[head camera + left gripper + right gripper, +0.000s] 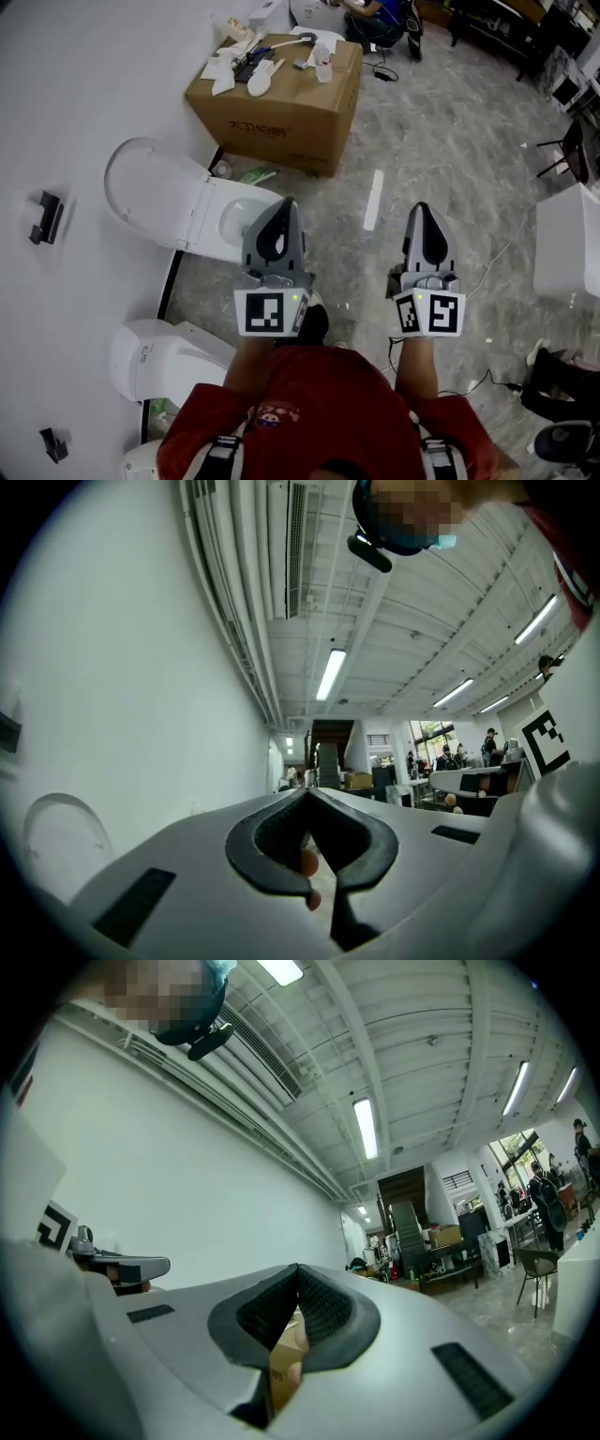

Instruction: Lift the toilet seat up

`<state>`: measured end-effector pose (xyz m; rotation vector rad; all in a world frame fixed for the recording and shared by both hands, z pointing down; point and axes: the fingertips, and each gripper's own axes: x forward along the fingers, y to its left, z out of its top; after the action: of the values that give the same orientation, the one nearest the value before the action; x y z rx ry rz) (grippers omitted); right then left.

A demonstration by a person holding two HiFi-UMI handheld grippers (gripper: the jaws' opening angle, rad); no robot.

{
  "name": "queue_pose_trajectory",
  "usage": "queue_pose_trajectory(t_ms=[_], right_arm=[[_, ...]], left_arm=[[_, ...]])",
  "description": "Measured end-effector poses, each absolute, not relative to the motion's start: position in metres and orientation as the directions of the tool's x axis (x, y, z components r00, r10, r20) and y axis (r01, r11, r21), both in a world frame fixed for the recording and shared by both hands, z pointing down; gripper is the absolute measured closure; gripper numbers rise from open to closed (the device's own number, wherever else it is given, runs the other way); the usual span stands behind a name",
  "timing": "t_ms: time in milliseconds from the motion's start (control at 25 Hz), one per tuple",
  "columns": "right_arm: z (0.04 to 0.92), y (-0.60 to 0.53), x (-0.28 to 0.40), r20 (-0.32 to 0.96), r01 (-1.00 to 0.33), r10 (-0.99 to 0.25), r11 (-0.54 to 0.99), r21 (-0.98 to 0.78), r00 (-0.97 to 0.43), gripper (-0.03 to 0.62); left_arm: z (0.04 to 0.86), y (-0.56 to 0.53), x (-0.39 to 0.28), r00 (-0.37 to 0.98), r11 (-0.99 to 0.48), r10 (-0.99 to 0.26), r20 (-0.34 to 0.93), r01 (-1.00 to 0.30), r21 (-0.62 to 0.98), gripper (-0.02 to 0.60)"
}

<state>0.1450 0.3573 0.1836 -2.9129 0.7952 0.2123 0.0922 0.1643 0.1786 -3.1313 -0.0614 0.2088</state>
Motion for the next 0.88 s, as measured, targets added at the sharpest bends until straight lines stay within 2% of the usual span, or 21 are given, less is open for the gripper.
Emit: queue_pose_trajectory(t_ms=[400,640,880], right_arm=[[0.181,0.270,0.198,-0.142,-0.563,-0.554,-0.826,-0.027,0.820,0.582],[0.179,0.223,0.204,-0.152,-0.617,-0.608,-0.787,-0.009,0.779,0.582],[0.175,0.158,0.206,-0.155,-0.712,-0.703,-0.702,0.000,0.694,0.582]], left_arm=[[0.179,0.081,0.136,0.988,-0.999,-0.015,-0.151,-0.010,0.031,0.572],[0.182,0.039,0.131,0.985,-0.998,-0.070,-0.159,-0.070,0.006,0.572],[0.181,-0.013,0.110,0.967,-0.981,-0.194,-0.166,-0.195,0.007,0.572]])
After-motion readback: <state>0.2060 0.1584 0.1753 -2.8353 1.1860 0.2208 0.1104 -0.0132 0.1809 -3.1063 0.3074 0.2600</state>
